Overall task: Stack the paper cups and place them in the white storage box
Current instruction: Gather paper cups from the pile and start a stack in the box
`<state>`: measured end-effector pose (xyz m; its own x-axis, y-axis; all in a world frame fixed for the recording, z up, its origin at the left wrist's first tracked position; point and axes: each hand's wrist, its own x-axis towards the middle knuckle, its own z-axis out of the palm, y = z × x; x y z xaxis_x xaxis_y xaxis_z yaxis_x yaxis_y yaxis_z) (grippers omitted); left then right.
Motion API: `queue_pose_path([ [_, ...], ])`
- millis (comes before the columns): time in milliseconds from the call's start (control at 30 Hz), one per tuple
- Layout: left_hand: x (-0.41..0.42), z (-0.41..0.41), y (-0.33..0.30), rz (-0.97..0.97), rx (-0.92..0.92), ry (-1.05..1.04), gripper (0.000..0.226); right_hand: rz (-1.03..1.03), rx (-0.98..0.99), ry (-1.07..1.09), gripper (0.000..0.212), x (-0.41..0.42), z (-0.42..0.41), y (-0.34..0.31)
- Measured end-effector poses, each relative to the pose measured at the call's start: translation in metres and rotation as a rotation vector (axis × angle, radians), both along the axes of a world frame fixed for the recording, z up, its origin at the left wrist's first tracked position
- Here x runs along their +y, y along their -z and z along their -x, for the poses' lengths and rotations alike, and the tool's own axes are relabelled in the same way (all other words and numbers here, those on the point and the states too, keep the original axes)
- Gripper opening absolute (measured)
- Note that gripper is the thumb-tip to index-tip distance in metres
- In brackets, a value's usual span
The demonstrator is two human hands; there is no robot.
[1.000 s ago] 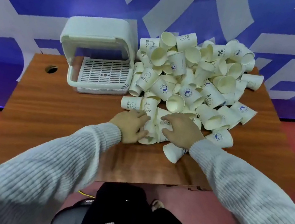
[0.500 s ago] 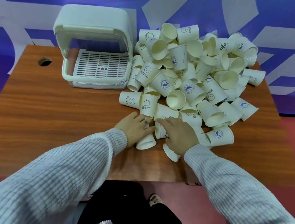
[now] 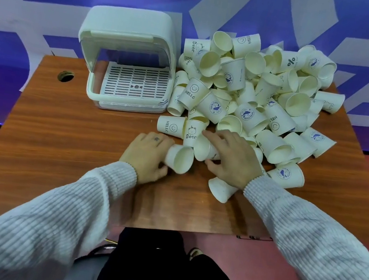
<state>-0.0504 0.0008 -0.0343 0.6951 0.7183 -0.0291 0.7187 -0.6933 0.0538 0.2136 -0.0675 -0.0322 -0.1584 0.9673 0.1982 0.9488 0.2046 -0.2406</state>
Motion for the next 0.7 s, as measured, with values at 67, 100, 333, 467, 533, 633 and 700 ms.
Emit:
queue_pose_path([
  [67,0.01,0.006,-0.004,-0.023,-0.147,-0.114,0.069,-0.052,0.047,0.006,0.071,0.011,0.008,-0.007],
  [100,0.015,0.007,-0.007,-0.036,-0.213,-0.16,0.069,-0.065,0.059,0.005,0.07,0.017,0.012,-0.011],
  [333,0.067,0.03,-0.02,-0.058,-0.511,-0.333,0.064,-0.196,0.065,-0.009,0.071,0.071,0.034,-0.029],
  [467,0.092,0.047,-0.005,-0.11,-0.626,-0.369,0.059,-0.242,-0.003,-0.07,0.073,0.104,0.042,-0.03],
  [533,0.103,0.051,0.004,-0.133,-0.682,-0.397,0.054,-0.22,-0.046,-0.085,0.075,0.118,0.05,-0.029],
  [633,0.122,0.058,0.018,-0.186,-0.728,-0.394,0.052,-0.252,-0.062,-0.064,0.075,0.132,0.06,-0.027],
  [700,0.129,0.064,0.027,-0.227,-0.762,-0.384,0.054,-0.296,-0.05,-0.057,0.074,0.134,0.069,-0.021],
])
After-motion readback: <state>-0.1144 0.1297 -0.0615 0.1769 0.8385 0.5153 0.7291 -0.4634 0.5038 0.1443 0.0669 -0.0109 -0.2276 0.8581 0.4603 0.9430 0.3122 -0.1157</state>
